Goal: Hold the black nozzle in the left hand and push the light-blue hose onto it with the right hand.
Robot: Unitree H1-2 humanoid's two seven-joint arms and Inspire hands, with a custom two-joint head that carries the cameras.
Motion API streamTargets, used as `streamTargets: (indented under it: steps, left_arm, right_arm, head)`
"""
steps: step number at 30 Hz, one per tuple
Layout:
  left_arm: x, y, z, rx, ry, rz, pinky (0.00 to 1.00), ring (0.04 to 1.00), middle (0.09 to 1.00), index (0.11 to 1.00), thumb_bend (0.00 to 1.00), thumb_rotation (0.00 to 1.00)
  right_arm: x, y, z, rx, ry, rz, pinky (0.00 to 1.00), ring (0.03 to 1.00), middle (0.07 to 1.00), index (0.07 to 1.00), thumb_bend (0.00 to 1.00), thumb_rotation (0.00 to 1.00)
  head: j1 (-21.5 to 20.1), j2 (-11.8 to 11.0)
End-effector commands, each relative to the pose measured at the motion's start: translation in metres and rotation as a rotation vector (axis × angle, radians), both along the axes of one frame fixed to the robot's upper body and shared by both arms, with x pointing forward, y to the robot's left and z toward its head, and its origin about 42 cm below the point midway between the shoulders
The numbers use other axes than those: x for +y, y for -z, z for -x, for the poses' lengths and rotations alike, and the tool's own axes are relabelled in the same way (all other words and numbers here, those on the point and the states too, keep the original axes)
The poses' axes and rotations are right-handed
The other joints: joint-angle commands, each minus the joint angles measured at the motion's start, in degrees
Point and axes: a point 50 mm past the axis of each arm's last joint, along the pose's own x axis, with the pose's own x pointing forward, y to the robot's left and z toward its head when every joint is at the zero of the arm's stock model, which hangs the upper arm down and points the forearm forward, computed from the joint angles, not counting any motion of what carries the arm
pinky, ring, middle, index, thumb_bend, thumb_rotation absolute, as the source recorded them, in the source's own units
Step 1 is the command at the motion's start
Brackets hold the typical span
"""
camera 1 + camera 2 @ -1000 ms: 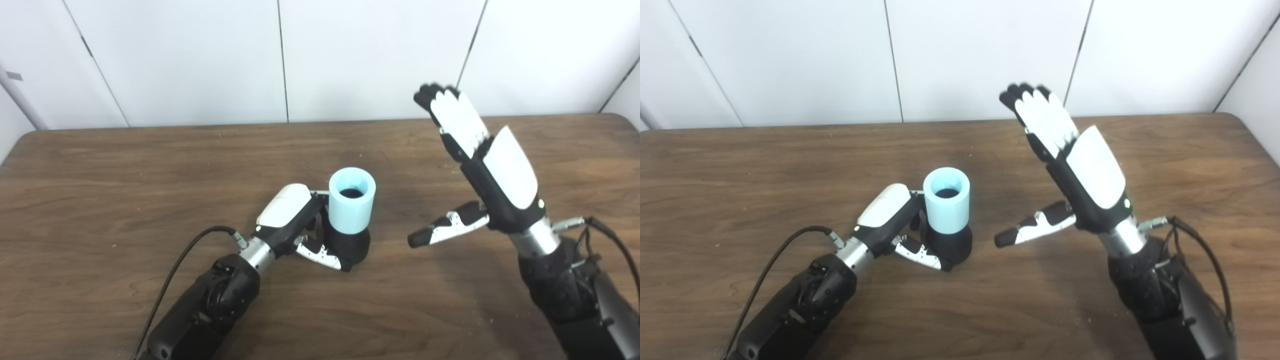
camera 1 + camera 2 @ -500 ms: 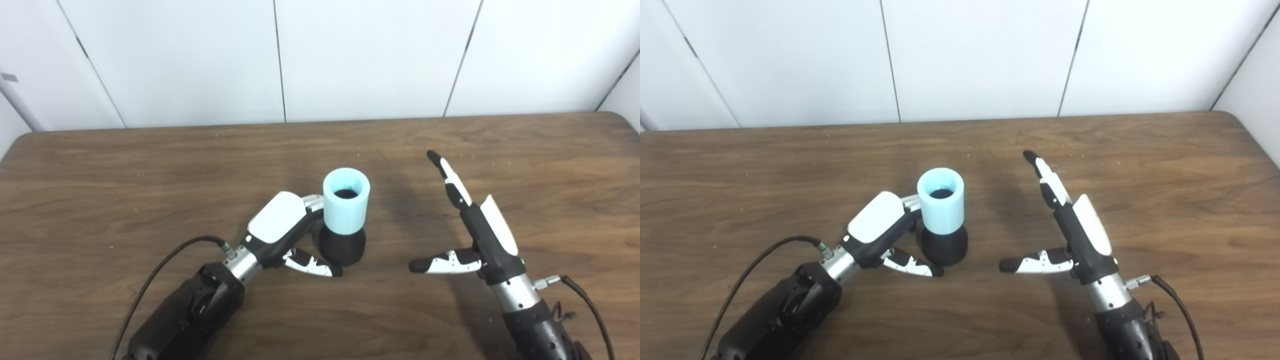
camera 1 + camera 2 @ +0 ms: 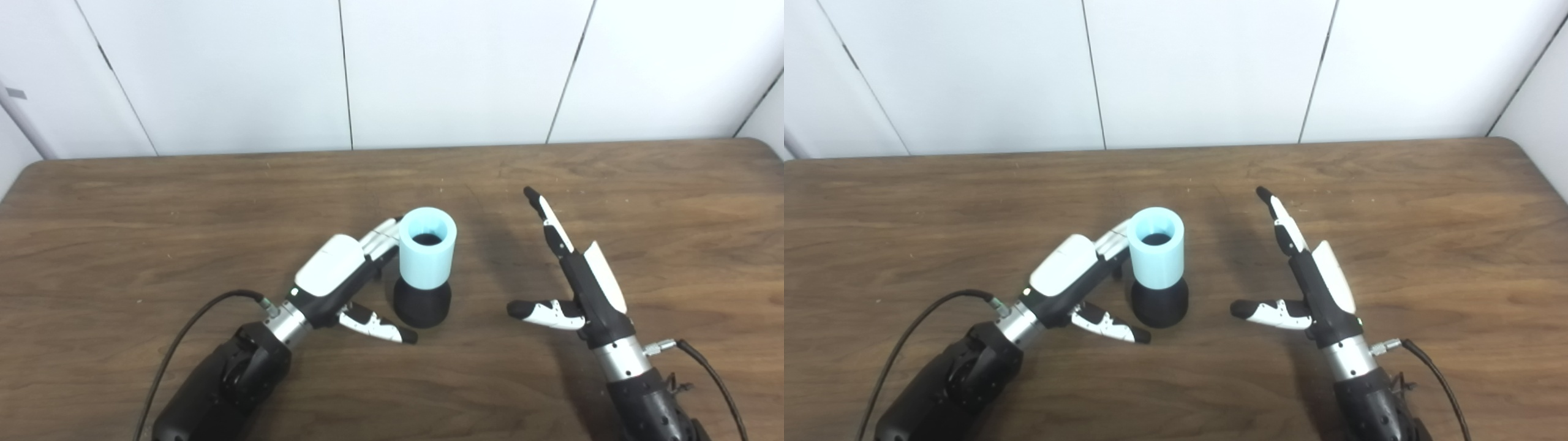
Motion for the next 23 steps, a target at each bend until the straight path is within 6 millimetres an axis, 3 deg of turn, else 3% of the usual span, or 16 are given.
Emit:
streamTargets:
  steps: [1, 4, 7, 12, 17, 23]
  left_arm:
    - [0.013, -0.003, 0.001, -0.018, -0.028, 0.060, 1.00, 1.000, 1.000, 1.000, 1.00, 0.56]
    - [0.024, -0.022, -0.002, -0.058, -0.067, 0.162, 1.00, 1.000, 1.000, 1.000, 1.00, 0.58]
    - [0.035, -0.036, 0.000, -0.081, -0.143, 0.302, 1.00, 1.000, 1.000, 1.000, 1.00, 0.72]
    - [0.030, -0.049, 0.010, -0.041, -0.242, 0.499, 1.00, 1.000, 1.000, 1.000, 1.00, 0.88]
    - [0.011, -0.056, 0.044, 0.094, -0.372, 0.739, 1.00, 1.000, 1.000, 1.000, 1.00, 0.99]
    - [0.016, -0.055, 0.085, 0.319, -0.381, 0.912, 1.00, 1.000, 1.000, 1.000, 1.00, 1.00]
  right_arm:
    - [0.001, -0.012, -0.002, -0.051, -0.013, -0.022, 1.00, 1.000, 1.000, 1.000, 0.71, 0.80]
    - [0.001, -0.013, -0.002, -0.042, -0.016, -0.032, 1.00, 1.000, 1.000, 1.000, 0.70, 0.80]
    - [0.002, -0.014, -0.002, -0.023, -0.019, -0.059, 1.00, 1.000, 1.000, 1.000, 0.71, 0.80]
    - [0.006, -0.017, -0.002, 0.026, -0.032, -0.162, 1.00, 1.000, 1.000, 1.000, 0.72, 0.83]
    - [0.021, -0.028, 0.008, 0.221, -0.067, -0.476, 1.00, 1.000, 1.000, 1.000, 0.71, 0.89]
    - [0.027, -0.031, 0.008, 0.328, -0.098, -0.586, 1.00, 1.000, 1.000, 1.000, 0.66, 0.94]
  head:
    - [0.1, 0.1]
    - [0.2, 0.1]
    - [0.5, 0.0]
    - [0.5, -0.1]
    - [1.2, -0.3]
    - [1.4, -0.5]
